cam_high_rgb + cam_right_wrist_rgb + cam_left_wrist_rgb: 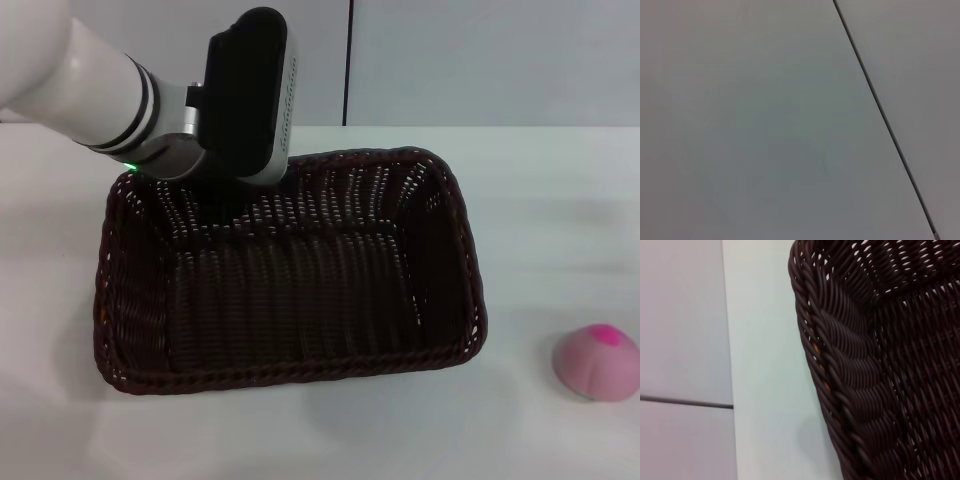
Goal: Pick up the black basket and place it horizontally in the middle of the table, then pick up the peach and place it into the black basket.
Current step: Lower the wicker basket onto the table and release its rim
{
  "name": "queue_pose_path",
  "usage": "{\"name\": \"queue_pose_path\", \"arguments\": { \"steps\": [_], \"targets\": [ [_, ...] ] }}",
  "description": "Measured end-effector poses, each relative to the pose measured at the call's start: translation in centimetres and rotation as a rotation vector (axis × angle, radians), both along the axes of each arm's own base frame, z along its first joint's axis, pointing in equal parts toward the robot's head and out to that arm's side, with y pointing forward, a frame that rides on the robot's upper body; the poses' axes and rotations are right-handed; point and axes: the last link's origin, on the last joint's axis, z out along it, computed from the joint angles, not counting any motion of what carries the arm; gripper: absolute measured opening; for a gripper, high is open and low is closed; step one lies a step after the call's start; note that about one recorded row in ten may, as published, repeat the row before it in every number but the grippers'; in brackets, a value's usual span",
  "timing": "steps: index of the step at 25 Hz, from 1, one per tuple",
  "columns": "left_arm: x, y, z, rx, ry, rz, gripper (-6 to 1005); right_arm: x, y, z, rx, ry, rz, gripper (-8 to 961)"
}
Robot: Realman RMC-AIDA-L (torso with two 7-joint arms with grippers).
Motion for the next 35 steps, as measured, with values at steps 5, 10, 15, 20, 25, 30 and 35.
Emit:
{"name": "queue_pose_path", "arguments": {
  "steps": [5, 10, 15, 20, 25, 30, 35],
  "targets": [
    [-0.1, 0.0, -0.7, -0.006, 0.028, -0.025, 263, 0.1, 0.1, 0.0, 0.0, 0.001, -0.007, 506],
    [0.1, 0.1, -1.4, 0.0, 0.07, -0.08, 362, 0.1, 0.2, 0.0, -0.004, 0.001, -0.014, 502],
    [0.8, 0.1, -2.2, -0.006, 0.084, -0.134, 463, 0.4, 0.0, 0.0, -0.001, 0.003, -0.023, 499],
    [1.0, 0.2, -2.3, -0.006, 0.087, -0.142, 464, 0.5, -0.2, 0.0, 0.0, 0.003, -0.03, 495],
    [2.2, 0.6, -1.6, 0.054, 0.031, -0.109, 480, 0.6, -0.3, 0.0, 0.002, 0.004, -0.033, 492],
    [1.9, 0.6, -1.5, 0.057, 0.032, -0.1, 553, 0.6, -0.3, 0.0, 0.002, 0.004, -0.033, 489],
    [1.4, 0.6, -1.4, 0.064, 0.046, -0.086, 627, 0.6, -0.3, 0.0, 0.002, 0.004, -0.033, 485]
  ]
}}
